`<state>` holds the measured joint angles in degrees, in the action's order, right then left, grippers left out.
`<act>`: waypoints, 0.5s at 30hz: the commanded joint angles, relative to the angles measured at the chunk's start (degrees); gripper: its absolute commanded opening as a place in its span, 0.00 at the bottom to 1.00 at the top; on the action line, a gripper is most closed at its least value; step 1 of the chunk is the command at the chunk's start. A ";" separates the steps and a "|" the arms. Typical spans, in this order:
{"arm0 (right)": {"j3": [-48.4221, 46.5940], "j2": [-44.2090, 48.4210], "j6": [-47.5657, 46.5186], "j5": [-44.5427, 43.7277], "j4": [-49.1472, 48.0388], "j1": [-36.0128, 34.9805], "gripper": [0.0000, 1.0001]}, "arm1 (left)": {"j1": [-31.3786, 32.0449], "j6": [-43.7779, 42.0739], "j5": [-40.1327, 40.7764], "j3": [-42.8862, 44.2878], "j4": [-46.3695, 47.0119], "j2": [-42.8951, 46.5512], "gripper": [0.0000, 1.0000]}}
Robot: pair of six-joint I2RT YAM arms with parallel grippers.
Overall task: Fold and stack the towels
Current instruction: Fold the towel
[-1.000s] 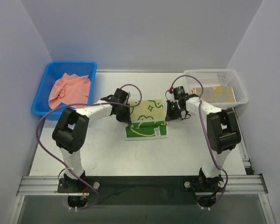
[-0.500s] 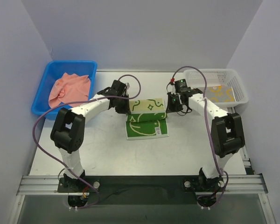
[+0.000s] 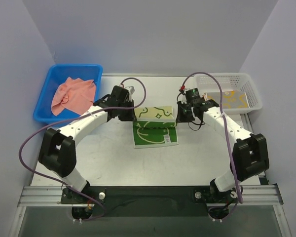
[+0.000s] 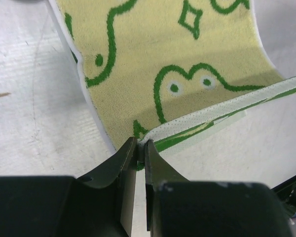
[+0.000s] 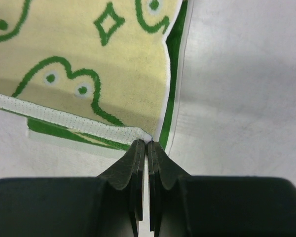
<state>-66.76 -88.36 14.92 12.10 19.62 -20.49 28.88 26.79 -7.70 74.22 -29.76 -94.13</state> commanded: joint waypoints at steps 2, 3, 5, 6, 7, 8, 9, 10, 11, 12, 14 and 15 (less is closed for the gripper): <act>5.39 -1.46 0.02 -4.00 1.66 -0.60 0.00 | 1.00 1.34 0.23 -6.08 1.45 -0.53 0.00; 6.28 -2.69 0.11 -4.10 0.43 -0.52 0.00 | 1.35 1.51 0.49 -7.32 1.98 -1.23 0.00; 8.04 -4.18 0.11 -4.62 -0.71 -0.51 0.00 | 1.70 2.22 0.67 -10.12 3.82 -2.37 0.00; 8.49 -5.67 0.11 -4.63 -1.16 -0.51 0.00 | 1.88 2.57 0.76 -10.84 4.27 -2.81 0.00; 8.93 -6.38 0.29 -4.63 -1.51 -0.51 0.00 | 1.96 3.09 0.59 -11.46 4.79 -3.16 0.00; 9.63 -6.91 0.37 -4.54 -2.47 -0.51 0.00 | 2.05 3.18 0.32 -12.68 5.23 -3.69 0.00; 9.89 -7.87 0.38 -4.54 -2.91 -0.51 0.00 | 2.40 3.36 0.32 -13.04 5.58 -4.04 0.00; 10.16 -8.41 0.38 -4.54 -3.44 -0.51 0.00 | 2.67 3.45 0.41 -13.48 5.94 -4.31 0.00; 10.25 -8.85 0.46 -4.63 -3.97 -0.51 0.00 | 2.84 3.45 0.32 -13.74 6.20 -4.66 0.00; 10.25 -9.63 0.38 -4.80 -4.15 -0.51 0.00 | 3.11 3.54 0.50 -14.27 6.38 -4.84 0.00; 10.25 -10.34 0.46 -4.89 -4.58 -0.51 0.00 | 3.55 3.54 0.85 -14.62 6.55 -5.10 0.00; 10.25 -10.78 0.38 -5.06 -4.67 -0.51 0.00 | 3.72 3.62 0.94 -14.80 6.82 -5.28 0.00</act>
<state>-56.66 -98.59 16.03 11.99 14.37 -21.80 32.69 30.55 -9.43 59.86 -23.75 -99.29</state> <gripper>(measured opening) 0.043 0.192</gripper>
